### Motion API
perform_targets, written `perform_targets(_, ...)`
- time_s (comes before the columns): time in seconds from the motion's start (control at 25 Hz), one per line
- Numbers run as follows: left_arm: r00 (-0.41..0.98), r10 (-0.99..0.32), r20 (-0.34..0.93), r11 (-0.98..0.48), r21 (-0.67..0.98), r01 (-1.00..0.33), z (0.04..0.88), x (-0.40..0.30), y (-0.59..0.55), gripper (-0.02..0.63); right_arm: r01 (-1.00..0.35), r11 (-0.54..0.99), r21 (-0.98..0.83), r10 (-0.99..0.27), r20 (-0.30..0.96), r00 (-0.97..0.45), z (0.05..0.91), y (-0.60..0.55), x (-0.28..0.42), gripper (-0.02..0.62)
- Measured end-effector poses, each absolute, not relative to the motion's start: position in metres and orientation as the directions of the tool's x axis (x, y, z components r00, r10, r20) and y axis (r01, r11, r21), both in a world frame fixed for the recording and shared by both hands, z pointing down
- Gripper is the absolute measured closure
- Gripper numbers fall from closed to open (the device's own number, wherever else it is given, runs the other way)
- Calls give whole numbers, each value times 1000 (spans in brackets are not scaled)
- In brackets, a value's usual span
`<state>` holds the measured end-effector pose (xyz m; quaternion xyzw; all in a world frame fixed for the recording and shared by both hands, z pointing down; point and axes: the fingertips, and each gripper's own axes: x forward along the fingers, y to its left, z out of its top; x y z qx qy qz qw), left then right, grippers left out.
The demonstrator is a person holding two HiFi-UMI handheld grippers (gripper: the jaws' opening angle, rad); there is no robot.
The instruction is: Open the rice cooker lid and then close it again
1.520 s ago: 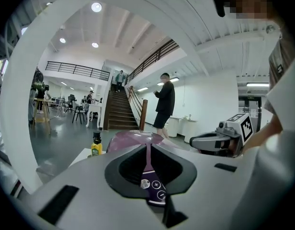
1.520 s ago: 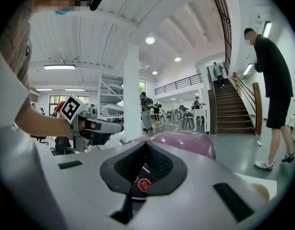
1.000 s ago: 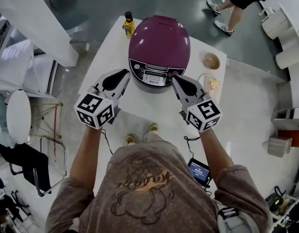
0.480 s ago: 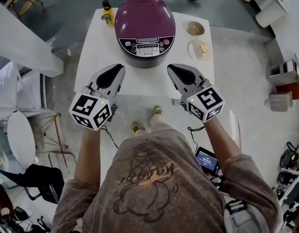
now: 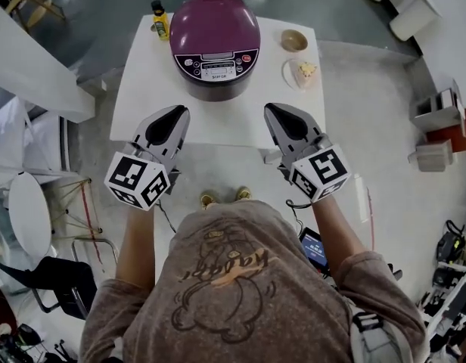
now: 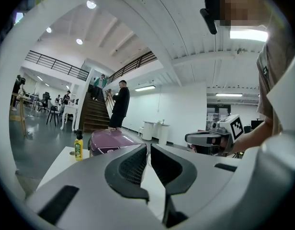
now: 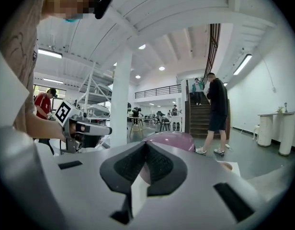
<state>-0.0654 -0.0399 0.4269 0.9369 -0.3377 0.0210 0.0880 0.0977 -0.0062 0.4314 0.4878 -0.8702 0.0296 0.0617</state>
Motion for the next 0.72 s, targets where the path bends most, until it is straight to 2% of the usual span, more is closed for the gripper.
perform_targets(0.16, 757, -650, 61, -744, 148, -651, 430, -60, -31, 560, -872, 489, -25, -867, 93, -489, 442, 5, 104, 594)
perform_targets(0.4, 723, -689, 57, -707, 166, -687, 452, -56, -22, 561, -881, 462, -98, -878, 92, -470, 468, 10, 101, 595)
perform_targets(0.72, 697, -716, 50, -679, 184, -711, 449, -59, -18, 563, -892, 442, -95, -890, 83, -449, 467, 13, 106, 597)
